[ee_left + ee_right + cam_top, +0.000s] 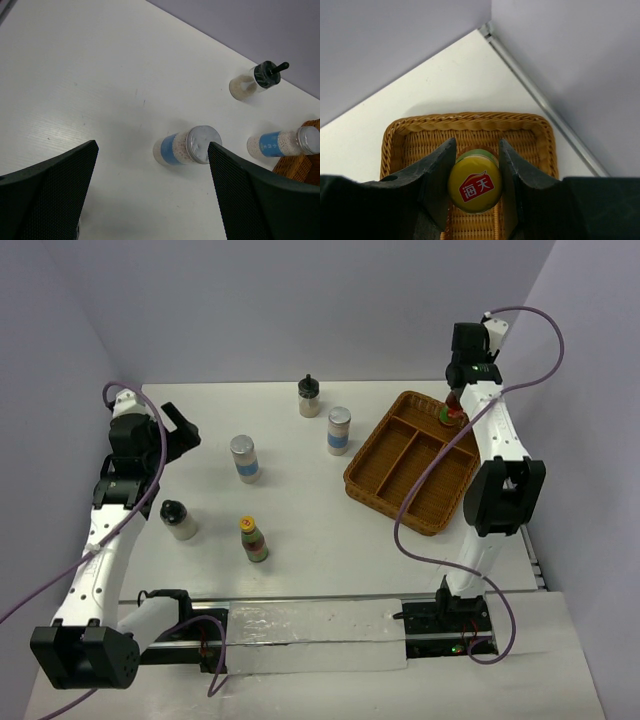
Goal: Organize the condiment bottles
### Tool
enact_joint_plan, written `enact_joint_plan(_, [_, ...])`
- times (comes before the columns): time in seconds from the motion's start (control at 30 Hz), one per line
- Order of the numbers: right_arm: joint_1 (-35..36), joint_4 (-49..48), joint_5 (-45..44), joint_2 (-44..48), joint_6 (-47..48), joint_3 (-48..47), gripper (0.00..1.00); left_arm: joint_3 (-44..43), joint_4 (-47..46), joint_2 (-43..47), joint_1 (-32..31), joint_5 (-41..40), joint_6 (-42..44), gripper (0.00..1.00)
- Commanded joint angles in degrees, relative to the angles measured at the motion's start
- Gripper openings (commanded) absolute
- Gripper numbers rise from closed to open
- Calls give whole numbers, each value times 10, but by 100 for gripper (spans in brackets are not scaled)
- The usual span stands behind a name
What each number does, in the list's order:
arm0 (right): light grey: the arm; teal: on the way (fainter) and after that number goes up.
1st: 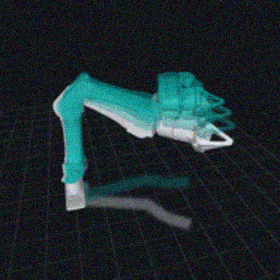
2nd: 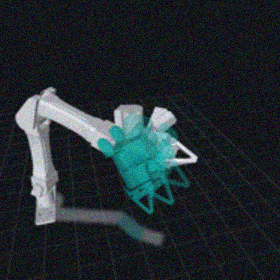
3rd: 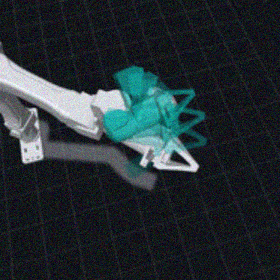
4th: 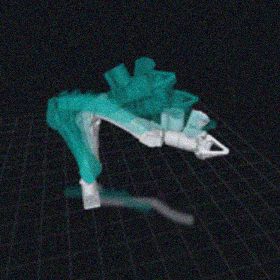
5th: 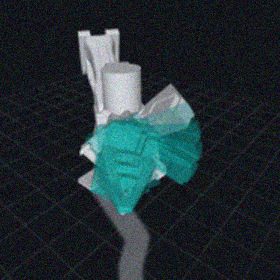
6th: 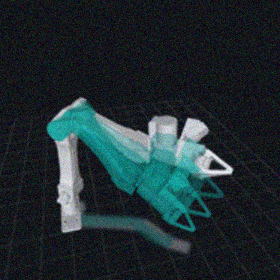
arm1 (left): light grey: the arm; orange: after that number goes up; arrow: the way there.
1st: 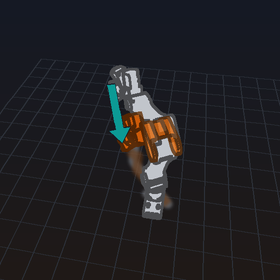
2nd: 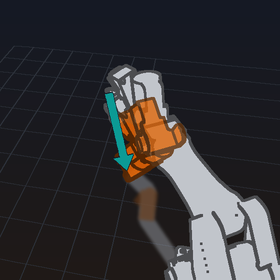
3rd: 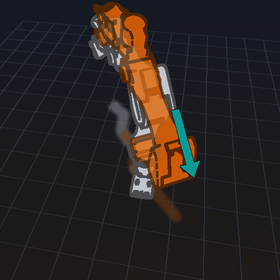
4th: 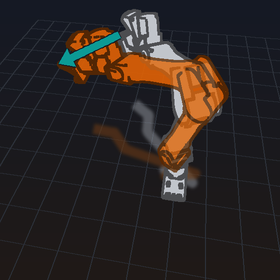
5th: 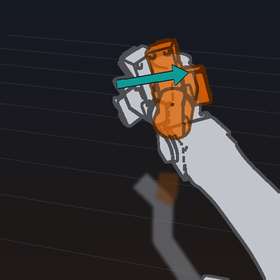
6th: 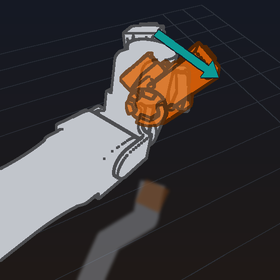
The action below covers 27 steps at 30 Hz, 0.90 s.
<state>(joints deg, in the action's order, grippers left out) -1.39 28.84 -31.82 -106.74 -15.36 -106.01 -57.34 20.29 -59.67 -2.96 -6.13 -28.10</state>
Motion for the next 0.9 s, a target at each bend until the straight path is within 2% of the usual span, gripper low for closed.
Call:
enact_joint_plan(0.0, [-2,-48,18,-20,-1,-68,9,-12,-16,18,-3,-7,-1,100])
enact_joint_plan(0.43, [0,-44,54,-103,-1,-125,9,-54,10,17,-3,9,-4,100])
enact_joint_plan(0.87, [10,-64,60,-136,-1,-87,9,-67,12,10,-3,24,-11,100])
